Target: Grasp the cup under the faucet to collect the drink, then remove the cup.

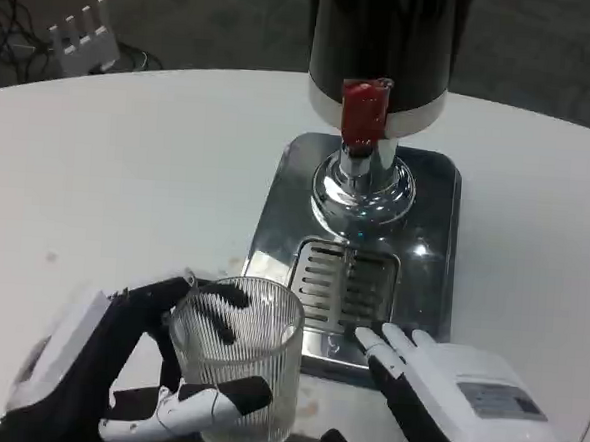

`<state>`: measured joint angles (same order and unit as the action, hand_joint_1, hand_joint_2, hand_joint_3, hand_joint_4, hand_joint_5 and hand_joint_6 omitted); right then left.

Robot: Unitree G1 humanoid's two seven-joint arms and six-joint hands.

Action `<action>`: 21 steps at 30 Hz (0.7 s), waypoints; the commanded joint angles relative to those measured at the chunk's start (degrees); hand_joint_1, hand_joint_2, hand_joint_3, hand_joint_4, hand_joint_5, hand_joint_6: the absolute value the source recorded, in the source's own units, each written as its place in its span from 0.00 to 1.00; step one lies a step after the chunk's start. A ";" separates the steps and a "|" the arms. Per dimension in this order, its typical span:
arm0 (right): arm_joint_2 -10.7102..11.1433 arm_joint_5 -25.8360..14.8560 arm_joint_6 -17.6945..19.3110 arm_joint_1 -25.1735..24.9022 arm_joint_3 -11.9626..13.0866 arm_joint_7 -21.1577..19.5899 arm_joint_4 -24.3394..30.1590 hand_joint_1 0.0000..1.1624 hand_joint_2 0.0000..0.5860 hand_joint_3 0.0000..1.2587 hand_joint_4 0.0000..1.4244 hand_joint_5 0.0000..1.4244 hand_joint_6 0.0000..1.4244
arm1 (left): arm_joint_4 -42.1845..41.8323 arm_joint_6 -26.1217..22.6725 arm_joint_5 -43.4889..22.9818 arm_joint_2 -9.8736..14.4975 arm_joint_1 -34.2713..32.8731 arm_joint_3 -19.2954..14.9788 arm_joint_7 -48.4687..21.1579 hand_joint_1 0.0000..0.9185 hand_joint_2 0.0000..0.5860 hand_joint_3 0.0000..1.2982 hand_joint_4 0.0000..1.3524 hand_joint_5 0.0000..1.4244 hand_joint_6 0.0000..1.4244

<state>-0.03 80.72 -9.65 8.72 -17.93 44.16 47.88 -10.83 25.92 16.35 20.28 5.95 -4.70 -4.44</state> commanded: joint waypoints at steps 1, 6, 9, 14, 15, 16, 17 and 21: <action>-0.68 -0.31 -0.39 0.77 0.66 1.18 1.05 0.34 0.75 0.05 0.00 0.00 0.00 | -0.20 0.56 0.13 -0.38 -1.43 0.16 0.76 0.45 0.21 0.78 0.78 0.80 0.63; -1.68 -0.16 -0.69 1.36 0.86 1.54 1.96 0.34 0.75 0.06 0.00 0.00 0.00 | 2.80 0.20 1.98 -0.73 -4.11 1.15 1.45 0.45 0.21 0.78 0.78 0.80 0.63; -2.11 0.20 -0.36 1.88 0.73 1.15 2.62 0.34 0.75 0.06 0.00 0.00 0.00 | 6.46 0.10 4.11 -1.07 -7.63 2.00 2.37 0.45 0.21 0.78 0.78 0.80 0.63; -2.16 0.72 0.13 2.96 0.72 0.91 3.87 0.34 0.75 0.07 0.00 0.00 0.00 | 12.18 0.65 6.96 -1.18 -13.12 3.41 4.22 0.45 0.22 0.78 0.78 0.80 0.63; -2.12 0.63 0.17 3.19 0.81 0.97 4.06 0.34 0.75 0.07 0.00 0.00 0.00 | 12.81 0.67 7.24 -1.20 -13.78 3.58 4.50 0.45 0.22 0.78 0.78 0.80 0.63; -2.17 0.58 0.18 3.49 0.87 1.03 4.25 0.34 0.75 0.07 0.00 0.00 0.00 | 13.77 0.61 7.61 -1.22 -14.84 3.89 4.89 0.45 0.22 0.78 0.78 0.80 0.63; -2.23 0.54 0.17 3.68 0.92 1.09 4.37 0.34 0.75 0.07 0.00 0.00 0.00 | 14.67 0.59 7.94 -1.20 -15.86 4.21 5.19 0.45 0.22 0.78 0.78 0.80 0.63; -2.13 0.28 0.31 4.31 1.28 1.20 5.02 0.34 0.75 0.07 0.00 0.00 0.00 | 17.93 0.89 9.10 -1.00 -19.61 5.25 6.55 0.45 0.22 0.78 0.78 0.80 0.63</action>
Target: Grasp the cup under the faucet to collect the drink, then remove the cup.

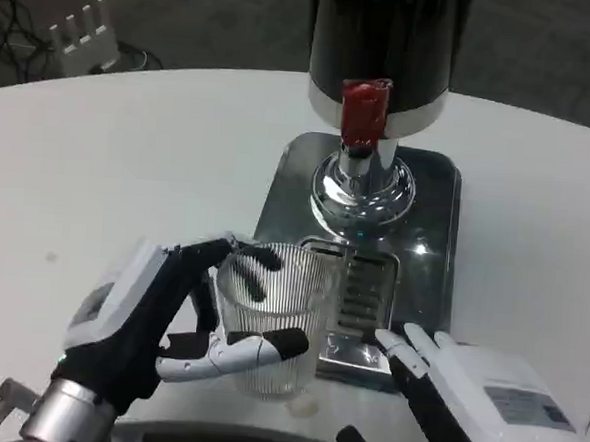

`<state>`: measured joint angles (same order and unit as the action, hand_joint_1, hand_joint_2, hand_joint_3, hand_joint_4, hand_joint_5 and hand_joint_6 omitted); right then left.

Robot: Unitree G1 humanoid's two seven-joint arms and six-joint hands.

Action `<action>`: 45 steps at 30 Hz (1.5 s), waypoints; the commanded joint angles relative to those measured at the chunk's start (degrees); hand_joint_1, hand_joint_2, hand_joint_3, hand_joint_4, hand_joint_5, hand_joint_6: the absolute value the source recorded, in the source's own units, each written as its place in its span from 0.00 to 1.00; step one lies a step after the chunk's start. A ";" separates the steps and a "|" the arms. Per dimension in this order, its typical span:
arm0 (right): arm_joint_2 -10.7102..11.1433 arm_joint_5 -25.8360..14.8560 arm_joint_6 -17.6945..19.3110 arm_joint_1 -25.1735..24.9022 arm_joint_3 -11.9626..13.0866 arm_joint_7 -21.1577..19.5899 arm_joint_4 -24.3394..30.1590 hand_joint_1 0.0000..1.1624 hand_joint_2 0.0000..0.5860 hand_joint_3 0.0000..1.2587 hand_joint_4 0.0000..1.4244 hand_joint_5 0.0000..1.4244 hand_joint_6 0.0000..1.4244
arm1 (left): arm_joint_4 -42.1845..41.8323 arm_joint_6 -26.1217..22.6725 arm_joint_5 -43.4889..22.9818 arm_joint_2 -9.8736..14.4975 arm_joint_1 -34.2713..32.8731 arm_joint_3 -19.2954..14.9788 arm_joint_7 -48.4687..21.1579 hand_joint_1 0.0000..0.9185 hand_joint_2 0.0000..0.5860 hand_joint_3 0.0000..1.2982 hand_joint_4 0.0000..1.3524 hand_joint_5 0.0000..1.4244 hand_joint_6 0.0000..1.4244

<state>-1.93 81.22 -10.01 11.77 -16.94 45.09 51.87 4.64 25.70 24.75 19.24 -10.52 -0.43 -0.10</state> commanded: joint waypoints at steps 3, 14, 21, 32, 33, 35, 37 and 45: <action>-0.24 -0.52 0.70 1.70 0.52 0.23 1.40 0.34 0.75 0.07 0.00 0.00 0.00 | 5.46 1.03 1.47 0.31 -6.63 1.54 3.52 0.44 0.22 0.78 0.78 0.80 0.63; -0.17 -1.12 1.65 2.95 1.24 0.23 2.52 0.34 0.75 0.07 0.00 0.00 0.00 | 18.46 1.97 4.62 2.92 -17.58 3.91 7.51 0.44 0.22 0.78 0.78 0.80 0.63; 0.21 -1.41 2.08 3.83 1.44 0.70 3.26 0.34 0.75 0.08 0.00 0.00 0.00 | 26.14 2.41 6.29 3.68 -22.64 6.05 10.34 0.44 0.22 0.78 0.78 0.80 0.63; 0.21 -3.19 1.96 3.82 3.66 2.34 3.56 0.34 0.75 0.08 0.00 0.00 0.00 | 36.69 2.86 7.86 2.74 -30.80 9.89 13.86 0.44 0.22 0.78 0.78 0.80 0.64; 0.15 -3.25 1.91 3.81 3.74 2.40 3.55 0.34 0.75 0.08 0.00 0.00 0.00 | 37.65 2.87 7.96 2.60 -31.63 10.24 14.11 0.44 0.22 0.78 0.78 0.80 0.64; 0.12 -3.41 1.90 3.61 3.92 2.62 3.50 0.34 0.75 0.08 0.00 0.00 0.00 | 39.26 3.07 7.94 2.53 -32.88 10.98 14.70 0.44 0.22 0.78 0.78 0.80 0.64; 0.07 -3.44 1.77 3.30 4.23 2.79 3.30 0.34 0.75 0.08 0.00 0.00 0.00 | 41.28 3.06 8.13 2.25 -34.54 11.80 15.27 0.44 0.22 0.78 0.78 0.80 0.64; -0.38 -3.12 1.37 2.67 5.21 3.62 2.87 0.34 0.75 0.08 0.00 0.00 0.00 | 48.70 2.59 8.86 0.17 -40.58 15.33 17.24 0.44 0.22 0.78 0.78 0.80 0.64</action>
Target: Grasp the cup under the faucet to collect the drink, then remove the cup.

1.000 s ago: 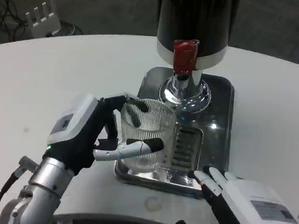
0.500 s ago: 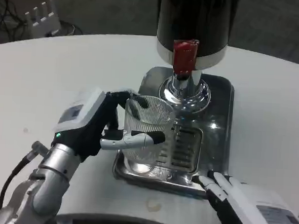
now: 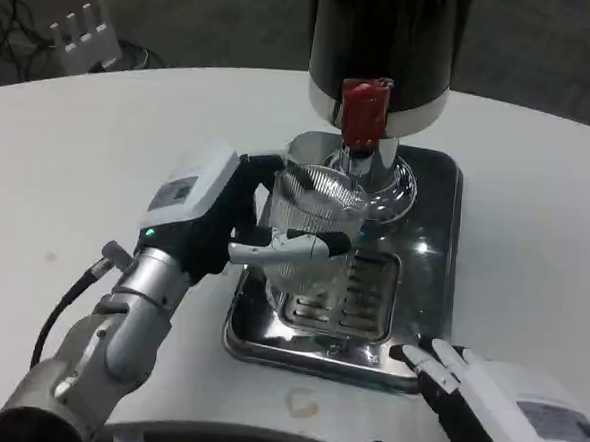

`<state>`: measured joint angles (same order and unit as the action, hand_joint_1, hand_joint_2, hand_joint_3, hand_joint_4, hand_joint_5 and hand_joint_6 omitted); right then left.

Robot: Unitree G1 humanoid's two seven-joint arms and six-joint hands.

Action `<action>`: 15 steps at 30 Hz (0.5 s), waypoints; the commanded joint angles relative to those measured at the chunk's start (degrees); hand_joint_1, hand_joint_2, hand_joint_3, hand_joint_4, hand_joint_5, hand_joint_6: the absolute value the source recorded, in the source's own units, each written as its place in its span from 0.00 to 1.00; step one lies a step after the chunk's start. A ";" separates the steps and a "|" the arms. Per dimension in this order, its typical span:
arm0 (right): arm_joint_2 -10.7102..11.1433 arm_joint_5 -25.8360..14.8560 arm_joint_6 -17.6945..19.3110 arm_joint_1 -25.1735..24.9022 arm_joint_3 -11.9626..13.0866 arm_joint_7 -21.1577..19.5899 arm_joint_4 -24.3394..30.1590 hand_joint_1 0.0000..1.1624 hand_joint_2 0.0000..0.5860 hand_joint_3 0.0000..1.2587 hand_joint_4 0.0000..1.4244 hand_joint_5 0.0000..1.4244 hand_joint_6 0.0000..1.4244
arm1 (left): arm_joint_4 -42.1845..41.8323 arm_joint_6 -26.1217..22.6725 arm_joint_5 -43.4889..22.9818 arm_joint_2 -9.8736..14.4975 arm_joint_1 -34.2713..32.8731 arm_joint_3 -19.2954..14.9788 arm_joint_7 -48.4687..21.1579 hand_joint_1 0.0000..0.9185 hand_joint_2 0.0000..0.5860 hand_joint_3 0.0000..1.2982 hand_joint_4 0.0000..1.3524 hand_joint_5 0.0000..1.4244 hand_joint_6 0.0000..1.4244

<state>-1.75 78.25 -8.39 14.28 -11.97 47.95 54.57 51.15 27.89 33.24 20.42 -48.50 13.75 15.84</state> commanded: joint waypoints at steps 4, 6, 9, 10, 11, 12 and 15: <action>-0.78 -0.16 -0.49 0.02 0.63 0.58 -0.25 0.34 0.75 0.08 0.00 0.00 0.00 | 3.78 1.21 0.51 -1.58 -3.66 1.99 1.31 0.44 0.22 0.78 0.78 0.80 0.64; -0.87 -0.29 -0.62 -0.12 0.64 0.46 -0.53 0.34 0.75 0.08 0.00 0.00 0.00 | 4.29 1.80 0.38 -1.65 -3.92 2.26 1.06 0.44 0.21 0.77 0.76 0.78 0.62; -0.97 -0.55 -0.92 -0.54 0.72 0.41 -0.98 0.34 0.75 0.08 0.00 0.00 0.00 | 5.08 2.77 -0.12 -1.45 -4.06 2.37 0.47 0.40 0.17 0.74 0.71 0.74 0.59; -0.98 -0.92 -1.00 -0.60 0.78 0.22 -1.08 0.34 0.75 0.08 0.00 0.00 0.00 | 5.30 3.07 -0.27 -1.35 -4.07 2.37 0.27 0.39 0.16 0.73 0.70 0.72 0.57; -1.05 -1.51 -1.12 -0.55 0.88 -0.24 -1.09 0.34 0.75 0.08 0.00 0.00 0.00 | 5.49 3.34 -0.34 -1.17 -4.03 2.41 0.08 0.38 0.15 0.72 0.67 0.70 0.55; -1.03 -1.72 -1.13 -0.67 0.92 -0.39 -1.09 0.34 0.75 0.08 0.00 0.00 0.00 | 5.65 3.56 -0.37 -0.96 -3.97 2.49 -0.16 0.37 0.15 0.72 0.64 0.67 0.54; -0.85 -2.55 -1.27 -1.06 1.20 -0.81 -1.21 0.34 0.75 0.08 0.00 0.00 0.00 | 6.08 3.86 -0.76 -0.59 -3.87 2.68 -0.57 0.32 0.15 0.65 0.50 0.55 0.47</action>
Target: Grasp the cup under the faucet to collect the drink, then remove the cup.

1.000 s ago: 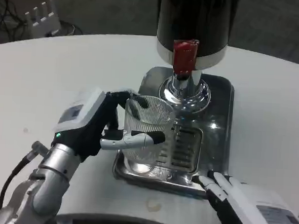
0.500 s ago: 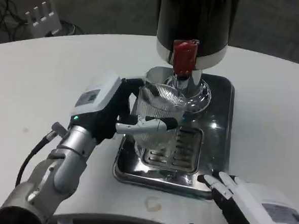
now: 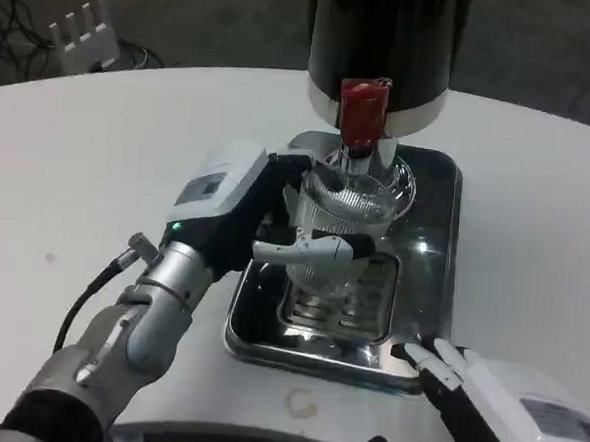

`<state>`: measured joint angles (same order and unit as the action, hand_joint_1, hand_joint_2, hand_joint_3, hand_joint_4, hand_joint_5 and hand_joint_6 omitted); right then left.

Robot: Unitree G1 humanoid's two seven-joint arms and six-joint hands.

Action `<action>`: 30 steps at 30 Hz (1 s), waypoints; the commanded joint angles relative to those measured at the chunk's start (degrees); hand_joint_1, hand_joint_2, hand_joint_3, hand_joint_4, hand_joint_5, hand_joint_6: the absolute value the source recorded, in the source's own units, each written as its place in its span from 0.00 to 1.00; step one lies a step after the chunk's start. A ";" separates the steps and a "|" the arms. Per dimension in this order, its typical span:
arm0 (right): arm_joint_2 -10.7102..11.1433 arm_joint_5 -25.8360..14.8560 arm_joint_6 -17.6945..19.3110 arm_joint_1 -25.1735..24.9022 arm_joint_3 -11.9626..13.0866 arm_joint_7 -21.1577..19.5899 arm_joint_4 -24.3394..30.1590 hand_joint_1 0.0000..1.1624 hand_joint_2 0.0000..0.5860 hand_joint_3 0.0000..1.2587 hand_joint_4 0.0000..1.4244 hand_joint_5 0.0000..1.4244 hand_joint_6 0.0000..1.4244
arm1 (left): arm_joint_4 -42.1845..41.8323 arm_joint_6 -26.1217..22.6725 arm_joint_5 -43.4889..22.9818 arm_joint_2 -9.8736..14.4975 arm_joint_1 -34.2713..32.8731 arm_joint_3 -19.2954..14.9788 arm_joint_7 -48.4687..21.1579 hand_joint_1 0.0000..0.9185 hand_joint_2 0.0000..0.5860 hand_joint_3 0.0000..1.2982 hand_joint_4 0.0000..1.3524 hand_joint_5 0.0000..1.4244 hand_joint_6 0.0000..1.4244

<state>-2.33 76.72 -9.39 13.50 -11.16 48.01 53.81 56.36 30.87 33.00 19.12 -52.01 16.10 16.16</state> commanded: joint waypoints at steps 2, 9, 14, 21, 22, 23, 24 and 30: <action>-0.19 -1.29 -0.44 -0.46 0.46 -0.65 -0.59 0.34 0.75 0.08 0.00 0.00 0.00 | 1.10 1.01 -0.94 0.99 -0.19 0.36 -1.08 0.27 0.13 0.55 0.39 0.42 0.38; -0.25 -1.51 -0.80 -1.16 0.35 -0.71 -1.29 0.34 0.75 0.09 0.00 0.00 0.00 | 1.19 0.96 -1.50 1.67 0.01 0.41 -1.76 0.17 0.09 0.40 0.21 0.25 0.28; -0.11 -1.86 -1.45 -2.08 0.50 0.11 -1.94 0.34 0.75 0.10 0.00 0.00 0.01 | 1.26 1.11 -1.74 1.82 0.08 0.34 -2.20 0.17 0.10 0.36 0.17 0.21 0.26; -0.09 -1.99 -2.08 -2.61 0.03 0.11 -2.36 0.34 0.75 0.10 0.00 0.00 0.01 | 1.17 1.62 -1.46 2.09 -0.29 0.81 -3.27 0.16 0.10 0.33 0.14 0.20 0.23; 0.04 -1.95 -2.05 -2.62 0.03 0.05 -2.37 0.34 0.75 0.10 0.00 0.00 0.01 | 1.09 1.79 -1.62 2.11 -0.29 0.75 -3.60 0.15 0.10 0.33 0.14 0.20 0.23; 0.06 -2.07 -2.18 -2.56 0.07 0.05 -2.38 0.34 0.75 0.10 0.00 0.00 0.01 | 1.04 1.91 -1.72 2.13 -0.29 0.71 -3.83 0.15 0.10 0.32 0.13 0.19 0.22; 0.17 -2.05 -2.17 -2.51 0.04 0.01 -2.38 0.34 0.75 0.10 0.00 0.00 0.01 | 1.00 2.11 -1.84 2.18 -0.31 0.69 -4.19 0.15 0.10 0.32 0.13 0.19 0.22; 0.27 -2.22 -2.42 -2.77 -0.13 0.08 -2.55 0.34 0.75 0.11 0.00 0.00 0.01 | 0.82 2.78 -2.73 2.36 -0.89 0.60 -7.11 0.13 0.10 0.16 0.02 0.13 0.18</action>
<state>-1.95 74.85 -11.48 10.76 -11.05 47.97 51.62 57.25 32.89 30.97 21.02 -52.13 16.54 11.16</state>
